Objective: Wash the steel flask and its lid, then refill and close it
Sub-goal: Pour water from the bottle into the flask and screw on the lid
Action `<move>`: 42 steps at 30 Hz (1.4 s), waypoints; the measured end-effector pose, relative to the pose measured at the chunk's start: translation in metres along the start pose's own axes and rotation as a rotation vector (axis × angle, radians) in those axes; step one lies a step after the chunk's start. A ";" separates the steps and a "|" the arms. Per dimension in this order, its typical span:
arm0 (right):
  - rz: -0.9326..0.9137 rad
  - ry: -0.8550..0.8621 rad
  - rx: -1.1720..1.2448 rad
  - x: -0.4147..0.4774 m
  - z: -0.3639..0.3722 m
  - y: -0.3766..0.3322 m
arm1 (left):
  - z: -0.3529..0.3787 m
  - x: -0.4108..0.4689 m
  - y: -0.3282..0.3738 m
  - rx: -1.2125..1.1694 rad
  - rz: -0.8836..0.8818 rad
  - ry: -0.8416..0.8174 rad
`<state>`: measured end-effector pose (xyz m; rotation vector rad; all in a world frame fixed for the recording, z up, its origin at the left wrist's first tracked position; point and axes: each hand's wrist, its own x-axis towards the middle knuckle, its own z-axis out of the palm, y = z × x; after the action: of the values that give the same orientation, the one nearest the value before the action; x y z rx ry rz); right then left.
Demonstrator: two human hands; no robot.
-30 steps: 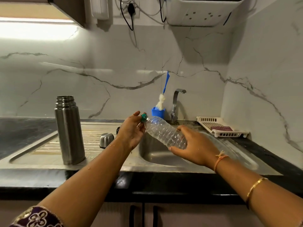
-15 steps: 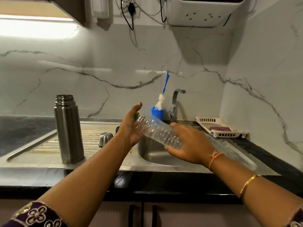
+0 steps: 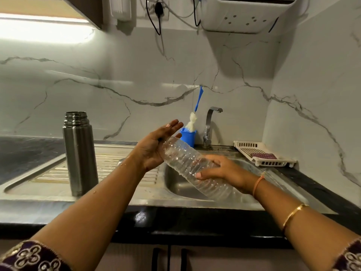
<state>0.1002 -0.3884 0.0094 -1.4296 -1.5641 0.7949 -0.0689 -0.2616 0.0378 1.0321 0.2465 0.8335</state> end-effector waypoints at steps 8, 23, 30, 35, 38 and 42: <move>0.062 0.018 0.043 0.010 0.009 -0.002 | -0.011 0.006 -0.006 0.059 -0.007 0.111; 0.057 -0.165 -0.208 0.047 0.096 -0.010 | -0.080 -0.049 -0.013 0.303 -0.101 0.129; 0.088 -0.113 -0.237 0.069 0.141 -0.026 | -0.158 -0.110 0.036 0.373 0.000 0.187; 0.167 -0.019 -0.581 0.105 0.178 -0.006 | -0.218 -0.144 0.086 0.234 0.125 0.302; 0.223 -0.032 -0.788 0.114 0.191 0.001 | -0.237 -0.153 0.106 0.268 0.289 0.477; 0.343 -0.144 -0.952 0.124 0.200 0.010 | -0.243 -0.141 0.111 0.404 0.472 0.674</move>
<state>-0.0727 -0.2475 -0.0657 -2.4055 -1.9480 0.3161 -0.3515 -0.1751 -0.0222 1.1729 0.7870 1.6013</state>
